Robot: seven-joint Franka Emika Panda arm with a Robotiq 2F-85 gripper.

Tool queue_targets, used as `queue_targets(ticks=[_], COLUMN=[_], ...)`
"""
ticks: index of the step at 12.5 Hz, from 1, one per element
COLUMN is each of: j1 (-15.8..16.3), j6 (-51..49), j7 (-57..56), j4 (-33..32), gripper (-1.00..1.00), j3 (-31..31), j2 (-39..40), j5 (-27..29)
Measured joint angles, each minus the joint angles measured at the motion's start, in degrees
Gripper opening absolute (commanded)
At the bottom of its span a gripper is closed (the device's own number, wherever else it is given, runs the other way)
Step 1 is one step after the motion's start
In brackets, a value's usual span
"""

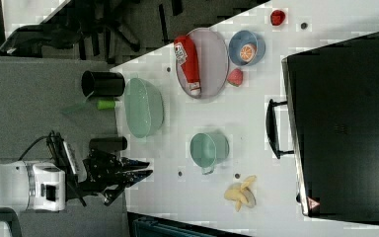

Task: Flap open oven.

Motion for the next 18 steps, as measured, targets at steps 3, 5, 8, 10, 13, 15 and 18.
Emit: queue_targets(ticks=[3,5,8,10,13,15,18], j1=[-0.1,0.0,-0.8,-1.0,-2.5,-3.7,-3.4], j6=[2.4,7.3,12.7,16.3,24.4,27.5,31.0], j7=[-10.1,-20.7,-37.3,-47.6,-58.6,-62.3,-64.2], j4=[-0.7,-2.1,-2.4,-2.2,-2.5,-3.4,-4.8], gripper=[-0.65,-0.65,-0.65,-0.65,-0.65,-0.65,-0.65], j3=[-2.4,-5.0,-10.0,-14.8,-19.6,-20.1,-20.4], j2=[-0.2,0.3,3.0,6.2,13.3,17.3,21.6], j5=[0.2,-0.2,-0.2,-0.2,-0.3,-0.3,-0.4])
